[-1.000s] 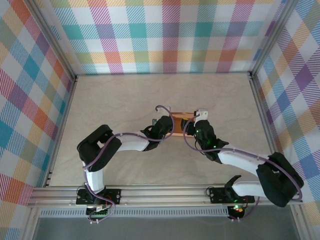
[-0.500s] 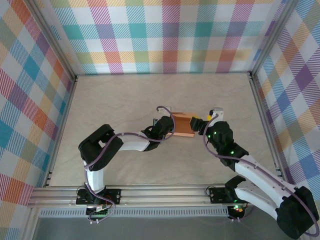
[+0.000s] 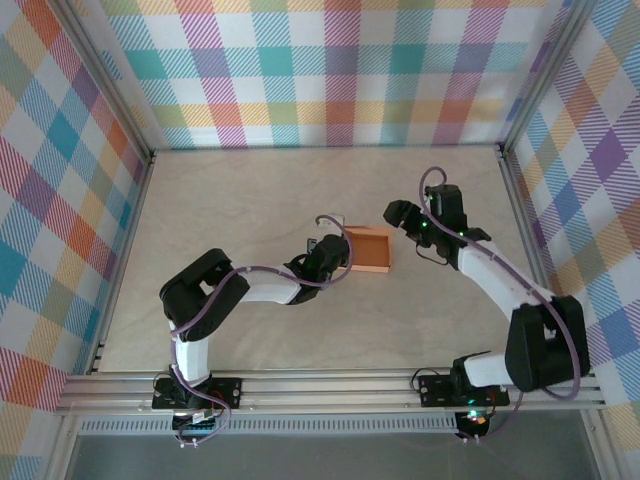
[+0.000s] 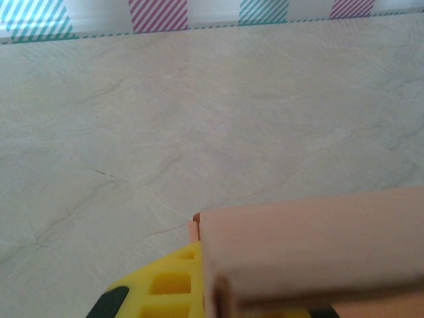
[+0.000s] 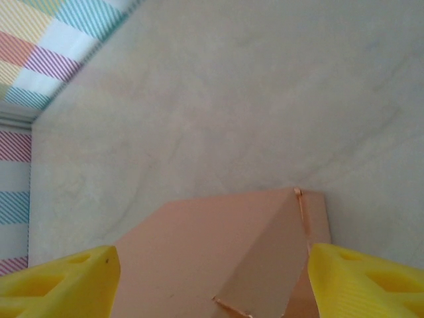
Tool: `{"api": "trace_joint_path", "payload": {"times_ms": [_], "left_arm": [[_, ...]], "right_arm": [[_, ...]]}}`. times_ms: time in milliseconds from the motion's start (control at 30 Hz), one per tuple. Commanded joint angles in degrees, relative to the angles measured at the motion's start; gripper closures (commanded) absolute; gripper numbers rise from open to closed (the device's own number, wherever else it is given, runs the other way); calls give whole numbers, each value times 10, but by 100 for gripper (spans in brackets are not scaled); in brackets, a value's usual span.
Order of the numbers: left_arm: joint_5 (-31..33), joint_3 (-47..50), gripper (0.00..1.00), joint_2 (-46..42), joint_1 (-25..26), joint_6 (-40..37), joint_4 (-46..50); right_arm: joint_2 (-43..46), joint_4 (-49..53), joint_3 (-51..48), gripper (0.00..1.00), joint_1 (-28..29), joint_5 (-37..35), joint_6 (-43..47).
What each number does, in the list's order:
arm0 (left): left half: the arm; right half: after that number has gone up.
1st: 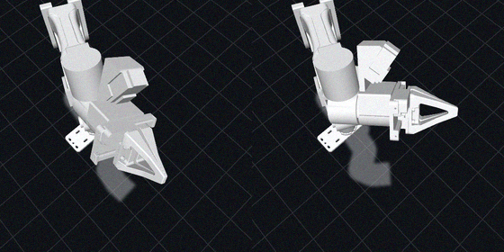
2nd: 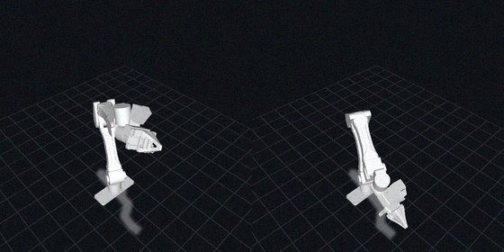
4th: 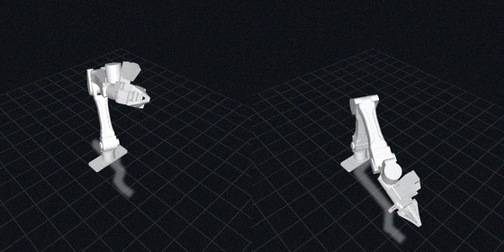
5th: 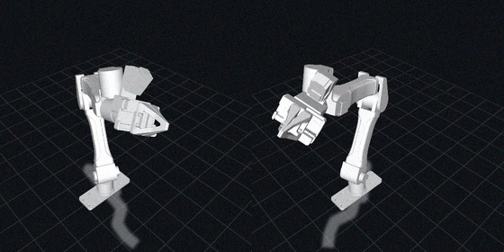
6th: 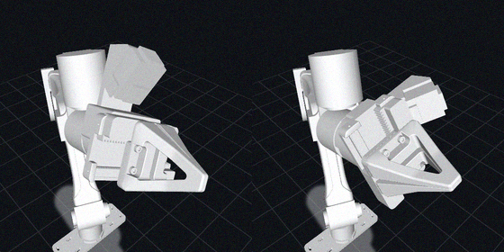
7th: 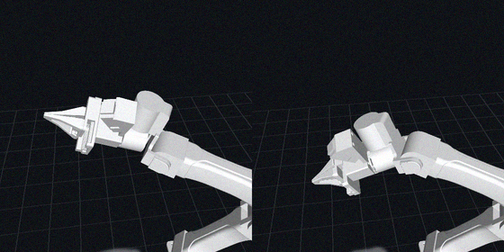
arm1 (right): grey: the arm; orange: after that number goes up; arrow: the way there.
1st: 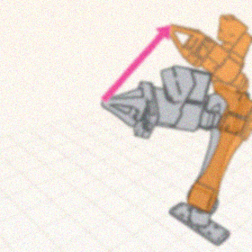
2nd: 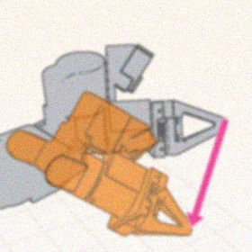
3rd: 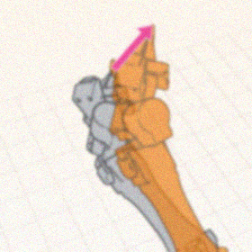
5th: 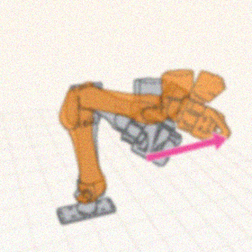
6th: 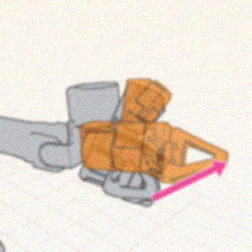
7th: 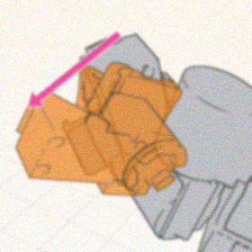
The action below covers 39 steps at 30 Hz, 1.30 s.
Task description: Fold the paper box
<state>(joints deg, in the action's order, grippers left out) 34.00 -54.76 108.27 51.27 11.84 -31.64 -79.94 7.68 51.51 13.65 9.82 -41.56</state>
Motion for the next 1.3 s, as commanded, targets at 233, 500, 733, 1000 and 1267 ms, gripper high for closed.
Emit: {"api": "trace_joint_path", "payload": {"times_ms": [233, 500, 733, 1000, 1267], "left_arm": [[1, 8, 100, 23, 10, -19, 25], [4, 15, 98, 30, 12, -27, 7], [6, 18, 98, 31, 14, -30, 4], [7, 18, 97, 31, 15, -31, 4], [7, 15, 98, 31, 15, -33, 4]], "right_arm": [[-78, 23, 29, 41, -19, 116, -48], [-98, 9, 15, 50, -32, 141, -68], [-108, 6, 13, 39, -34, 143, -80], [-118, -13, 12, 33, -40, 163, -100], [-131, -51, 0, 45, -52, 210, -135]]}}
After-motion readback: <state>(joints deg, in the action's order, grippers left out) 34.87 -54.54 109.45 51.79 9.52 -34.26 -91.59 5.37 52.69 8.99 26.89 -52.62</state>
